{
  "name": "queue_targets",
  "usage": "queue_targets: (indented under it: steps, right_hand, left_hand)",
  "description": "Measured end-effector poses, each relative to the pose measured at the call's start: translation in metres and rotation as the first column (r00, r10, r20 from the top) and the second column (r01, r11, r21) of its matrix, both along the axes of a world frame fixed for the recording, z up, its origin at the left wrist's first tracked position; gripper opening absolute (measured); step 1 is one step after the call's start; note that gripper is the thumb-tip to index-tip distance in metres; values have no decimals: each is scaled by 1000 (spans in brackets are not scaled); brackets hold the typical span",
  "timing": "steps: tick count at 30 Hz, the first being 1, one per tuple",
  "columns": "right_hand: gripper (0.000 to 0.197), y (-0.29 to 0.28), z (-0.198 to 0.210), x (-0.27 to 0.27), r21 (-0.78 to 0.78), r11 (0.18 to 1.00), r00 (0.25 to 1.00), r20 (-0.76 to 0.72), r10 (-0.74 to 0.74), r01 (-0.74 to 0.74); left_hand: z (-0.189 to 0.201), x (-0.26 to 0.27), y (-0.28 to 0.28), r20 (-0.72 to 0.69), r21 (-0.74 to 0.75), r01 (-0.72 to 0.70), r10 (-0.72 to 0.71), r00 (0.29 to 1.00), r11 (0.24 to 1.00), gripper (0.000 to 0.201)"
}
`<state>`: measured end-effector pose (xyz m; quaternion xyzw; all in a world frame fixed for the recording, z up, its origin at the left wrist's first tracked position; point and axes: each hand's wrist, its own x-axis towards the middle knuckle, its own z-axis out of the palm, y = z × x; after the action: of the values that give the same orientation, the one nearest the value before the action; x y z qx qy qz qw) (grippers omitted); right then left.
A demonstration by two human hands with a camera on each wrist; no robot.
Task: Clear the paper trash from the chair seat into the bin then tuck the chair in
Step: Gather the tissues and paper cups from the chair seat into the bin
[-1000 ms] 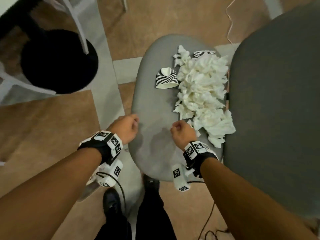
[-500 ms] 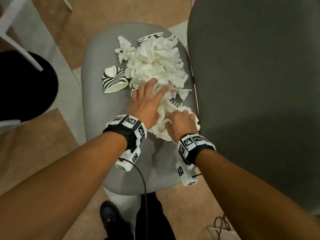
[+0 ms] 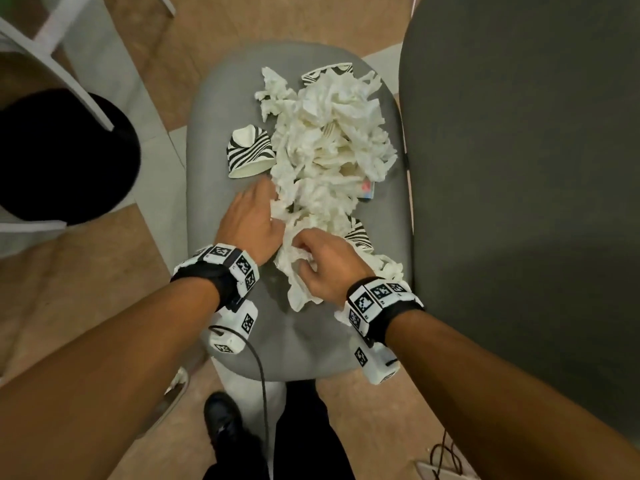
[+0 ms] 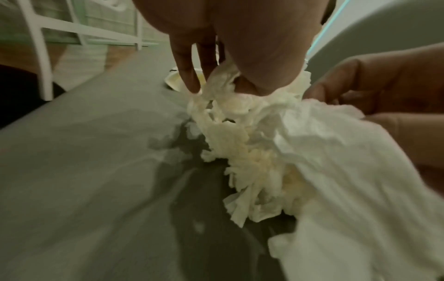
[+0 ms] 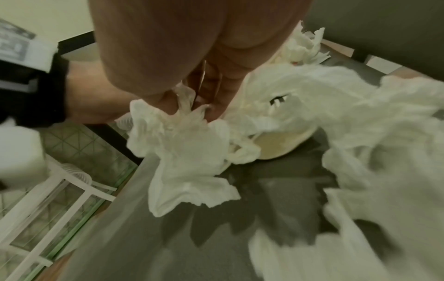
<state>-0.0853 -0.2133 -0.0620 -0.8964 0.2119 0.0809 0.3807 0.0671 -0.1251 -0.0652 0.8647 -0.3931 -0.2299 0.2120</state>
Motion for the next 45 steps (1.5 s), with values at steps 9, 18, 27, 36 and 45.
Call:
queue_targets:
  steps: [9, 18, 27, 36, 45]
  right_hand:
    - [84, 13, 0, 14, -298, 941, 963, -259, 81, -159]
    - [46, 37, -12, 29, -301, 820, 818, -488, 306, -487]
    - [38, 86, 20, 74, -93, 962, 966, -68, 249, -255]
    - [33, 139, 28, 97, 181, 983, 999, -2, -34, 34]
    - [81, 133, 4, 77, -155, 964, 926, -346, 151, -216]
  left_hand:
    - [-15, 22, 59, -65, 309, -187, 216, 974, 932, 24]
    - [-14, 19, 91, -185, 303, -114, 175, 967, 946, 37]
    - [4, 22, 124, -409, 228, -138, 223, 885, 964, 22]
    - [17, 11, 173, -688, 130, -175, 216, 693, 976, 30]
    - [3, 17, 200, -620, 212, -479, 496, 608, 852, 14]
